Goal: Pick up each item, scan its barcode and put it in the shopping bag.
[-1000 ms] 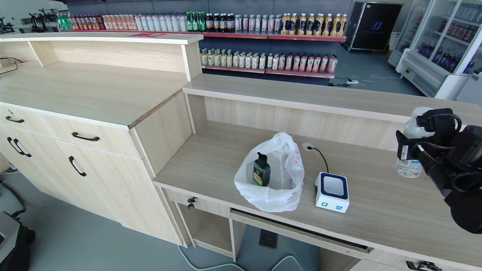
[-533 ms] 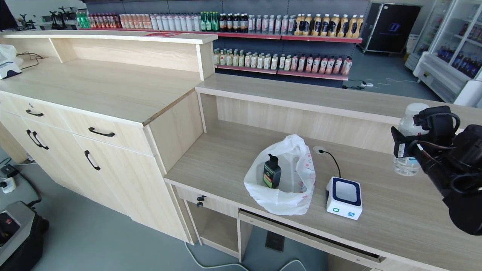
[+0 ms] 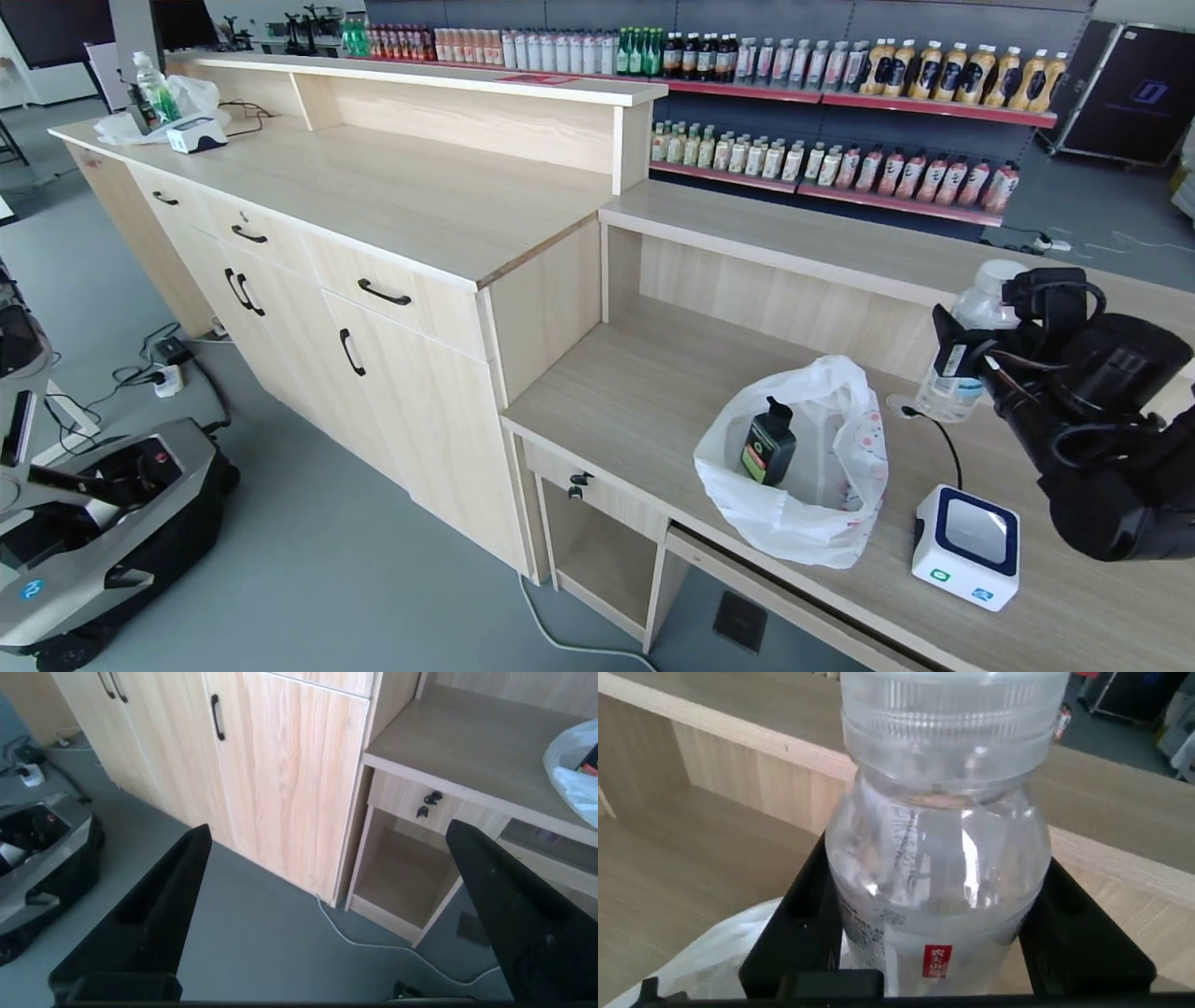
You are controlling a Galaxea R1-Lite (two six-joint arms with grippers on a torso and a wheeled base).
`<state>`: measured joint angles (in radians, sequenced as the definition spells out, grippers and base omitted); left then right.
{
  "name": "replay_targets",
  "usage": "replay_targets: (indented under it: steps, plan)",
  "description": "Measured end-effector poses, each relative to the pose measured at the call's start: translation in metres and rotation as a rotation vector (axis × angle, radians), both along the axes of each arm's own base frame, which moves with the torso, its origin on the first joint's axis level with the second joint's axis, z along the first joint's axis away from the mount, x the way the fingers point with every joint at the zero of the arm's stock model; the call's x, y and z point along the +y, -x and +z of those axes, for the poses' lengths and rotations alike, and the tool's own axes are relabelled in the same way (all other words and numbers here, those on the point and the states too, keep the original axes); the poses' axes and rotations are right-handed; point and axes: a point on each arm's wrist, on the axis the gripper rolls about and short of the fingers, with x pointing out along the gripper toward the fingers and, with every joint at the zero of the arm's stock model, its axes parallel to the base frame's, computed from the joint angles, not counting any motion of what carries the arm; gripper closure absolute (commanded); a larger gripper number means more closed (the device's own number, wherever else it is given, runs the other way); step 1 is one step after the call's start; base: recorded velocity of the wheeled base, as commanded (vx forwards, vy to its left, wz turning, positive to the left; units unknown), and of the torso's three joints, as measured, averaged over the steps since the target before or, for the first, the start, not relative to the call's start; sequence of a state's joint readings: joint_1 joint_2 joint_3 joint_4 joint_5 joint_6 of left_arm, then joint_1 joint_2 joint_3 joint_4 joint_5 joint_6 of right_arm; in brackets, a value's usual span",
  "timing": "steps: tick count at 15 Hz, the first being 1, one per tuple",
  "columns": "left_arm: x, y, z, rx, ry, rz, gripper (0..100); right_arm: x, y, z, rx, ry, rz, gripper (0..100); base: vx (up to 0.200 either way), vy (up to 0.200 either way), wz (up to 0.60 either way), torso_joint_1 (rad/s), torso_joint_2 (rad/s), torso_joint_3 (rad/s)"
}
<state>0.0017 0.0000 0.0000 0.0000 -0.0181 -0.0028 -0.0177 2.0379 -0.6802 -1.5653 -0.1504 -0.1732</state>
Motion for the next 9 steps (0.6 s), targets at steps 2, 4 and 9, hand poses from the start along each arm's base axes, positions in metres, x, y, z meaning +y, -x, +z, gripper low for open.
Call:
replay_targets:
  steps: [2, 4, 9]
  plan:
    - [0.000, 0.000, 0.000, 0.000, 0.000, 0.000, 0, 0.002, -0.020, -0.020, 0.033, -0.058, 0.058, 100, 0.000, 0.000, 0.00, 0.000, 0.00, 0.000]
    - [0.000, 0.000, 0.000, 0.000, 0.000, -0.001, 0, 0.004, -0.043, -0.036, 0.045, -0.070, 0.165, 100, 0.000, 0.000, 0.00, 0.000, 0.00, 0.000]
    - [0.000, 0.000, 0.000, 0.000, 0.000, -0.001, 0, 0.011, -0.077, -0.077, 0.089, -0.067, 0.256, 100, 0.000, 0.000, 0.00, 0.000, 0.00, 0.000]
